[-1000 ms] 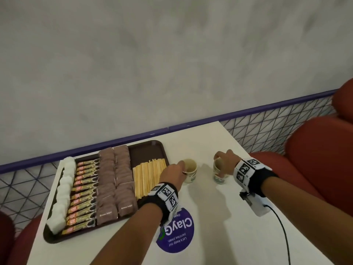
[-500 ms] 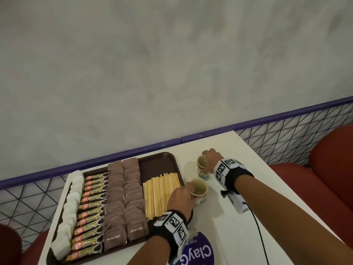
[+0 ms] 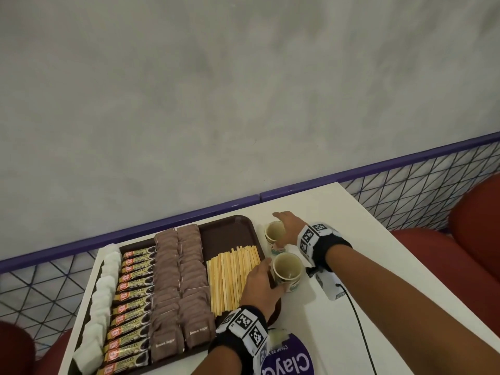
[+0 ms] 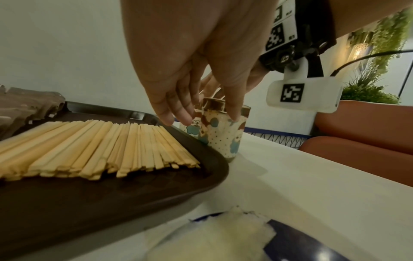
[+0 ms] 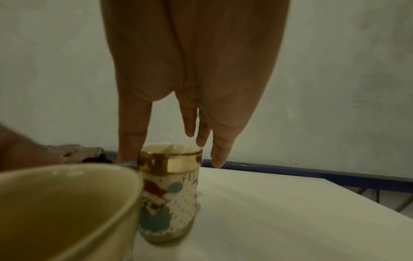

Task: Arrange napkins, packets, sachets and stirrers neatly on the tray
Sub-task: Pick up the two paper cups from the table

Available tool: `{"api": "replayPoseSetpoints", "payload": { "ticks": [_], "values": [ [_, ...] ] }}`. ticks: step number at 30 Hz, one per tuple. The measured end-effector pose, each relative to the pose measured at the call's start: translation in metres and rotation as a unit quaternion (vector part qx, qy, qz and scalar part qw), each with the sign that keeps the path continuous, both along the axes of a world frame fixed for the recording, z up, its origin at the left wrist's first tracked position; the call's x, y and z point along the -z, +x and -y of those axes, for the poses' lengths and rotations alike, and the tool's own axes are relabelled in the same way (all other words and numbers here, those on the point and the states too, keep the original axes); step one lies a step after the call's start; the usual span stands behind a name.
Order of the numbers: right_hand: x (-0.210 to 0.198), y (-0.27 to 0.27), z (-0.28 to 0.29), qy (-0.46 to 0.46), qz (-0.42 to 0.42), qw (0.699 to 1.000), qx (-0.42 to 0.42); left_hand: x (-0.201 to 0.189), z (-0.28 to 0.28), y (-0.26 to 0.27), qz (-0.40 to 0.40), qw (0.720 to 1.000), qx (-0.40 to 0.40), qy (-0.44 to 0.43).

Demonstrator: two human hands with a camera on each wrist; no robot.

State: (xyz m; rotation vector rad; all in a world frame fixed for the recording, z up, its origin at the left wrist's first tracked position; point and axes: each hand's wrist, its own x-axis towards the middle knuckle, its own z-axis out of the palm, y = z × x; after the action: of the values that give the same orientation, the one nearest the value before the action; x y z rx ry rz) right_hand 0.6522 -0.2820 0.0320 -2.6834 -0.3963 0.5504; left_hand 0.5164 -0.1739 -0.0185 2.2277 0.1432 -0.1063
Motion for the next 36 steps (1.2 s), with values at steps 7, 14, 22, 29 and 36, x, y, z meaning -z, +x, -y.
{"api": "replayPoseSetpoints", "payload": {
  "ticks": [7,14,22,29,36],
  "values": [
    [0.001,0.007,-0.003,-0.003,0.034,0.999,0.013,-0.001,-0.003,0.002,0.014,0.999,0.023,-0.022],
    [0.002,0.012,-0.018,0.025,0.053,0.998,0.017,0.002,-0.001,0.002,-0.01,0.998,0.022,-0.052],
    [0.0,0.013,-0.019,0.007,0.052,0.999,-0.01,0.001,-0.001,0.009,0.017,0.997,-0.001,-0.073],
    [0.002,0.012,-0.018,0.028,0.056,0.998,-0.004,0.002,-0.001,0.011,0.003,0.998,-0.009,-0.07],
    [-0.003,0.006,-0.016,0.031,0.024,0.999,0.012,-0.009,-0.004,0.006,-0.013,0.998,0.005,-0.059]
  ]
}}
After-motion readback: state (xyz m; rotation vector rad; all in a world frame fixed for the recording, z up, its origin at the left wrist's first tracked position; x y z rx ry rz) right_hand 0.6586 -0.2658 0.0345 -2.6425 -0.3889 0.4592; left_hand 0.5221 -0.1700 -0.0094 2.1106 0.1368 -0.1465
